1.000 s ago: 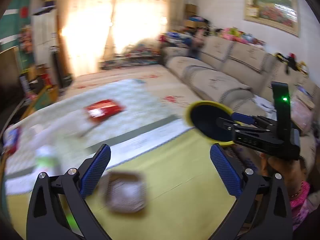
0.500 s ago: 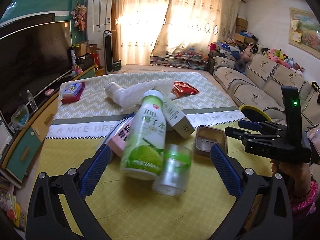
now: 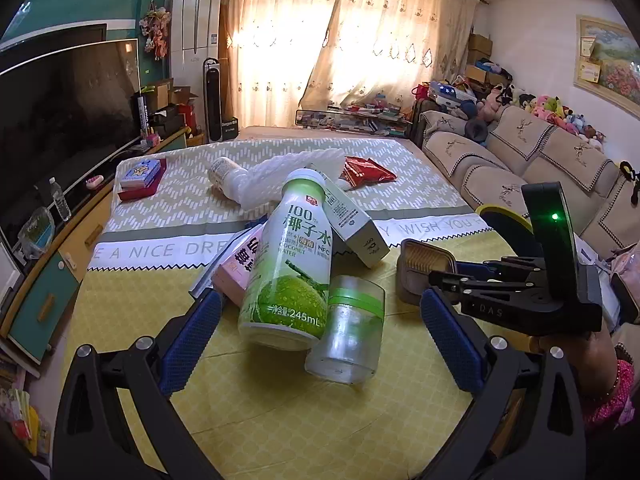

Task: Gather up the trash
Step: 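Grasp the brown foil food tray with the right tool, then carry the foil tray over the bin and open the right tool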

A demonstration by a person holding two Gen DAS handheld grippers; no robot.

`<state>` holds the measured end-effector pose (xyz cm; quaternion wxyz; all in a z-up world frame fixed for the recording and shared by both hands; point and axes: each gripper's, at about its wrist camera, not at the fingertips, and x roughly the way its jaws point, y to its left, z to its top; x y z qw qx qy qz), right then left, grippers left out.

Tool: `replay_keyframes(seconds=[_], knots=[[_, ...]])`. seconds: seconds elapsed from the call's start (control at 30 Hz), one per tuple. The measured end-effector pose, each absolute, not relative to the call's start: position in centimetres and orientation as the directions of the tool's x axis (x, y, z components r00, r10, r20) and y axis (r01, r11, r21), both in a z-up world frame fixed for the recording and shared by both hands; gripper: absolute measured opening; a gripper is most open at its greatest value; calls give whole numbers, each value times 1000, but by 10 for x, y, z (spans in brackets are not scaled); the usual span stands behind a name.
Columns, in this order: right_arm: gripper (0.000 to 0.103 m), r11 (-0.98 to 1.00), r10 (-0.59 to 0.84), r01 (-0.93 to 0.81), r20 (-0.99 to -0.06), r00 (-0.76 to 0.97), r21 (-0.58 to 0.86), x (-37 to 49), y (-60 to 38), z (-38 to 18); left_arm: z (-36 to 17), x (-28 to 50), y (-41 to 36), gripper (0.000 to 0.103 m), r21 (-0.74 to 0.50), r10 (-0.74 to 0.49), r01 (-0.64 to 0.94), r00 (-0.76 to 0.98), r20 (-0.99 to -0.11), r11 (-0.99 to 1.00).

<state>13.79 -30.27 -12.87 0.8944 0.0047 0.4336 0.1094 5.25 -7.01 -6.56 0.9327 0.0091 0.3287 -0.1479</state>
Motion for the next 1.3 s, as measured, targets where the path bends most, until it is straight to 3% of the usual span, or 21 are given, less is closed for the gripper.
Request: replay_keyframes(seconds=[0.1, 0.27, 0.37, 0.8, 1.07, 1.3], knots=[[13, 984, 162, -157, -773, 613, 82, 141, -313, -130, -67, 53, -73, 98, -80, -274, 287, 736, -619, 955], [13, 975, 216, -180, -763, 610, 133, 141, -317, -130, -69, 55, -80, 98, -80, -282, 299, 729, -624, 951], [5, 968, 245, -196, -757, 607, 156, 138, -315, -130, -70, 55, -82, 98, -81, -286, 305, 725, -626, 949], [4, 979, 200, -112, -696, 690, 171, 130, -350, -109, -70, 57, -90, 98, -73, -296, 325, 719, -629, 943], [4, 979, 51, 90, -646, 761, 182, 132, -426, -101, -70, 62, -96, 98, -76, -305, 334, 711, -634, 939], [4, 941, -123, 298, -656, 745, 162, 138, -500, -110, -71, 64, -100, 98, -70, -303, 339, 706, -640, 938]])
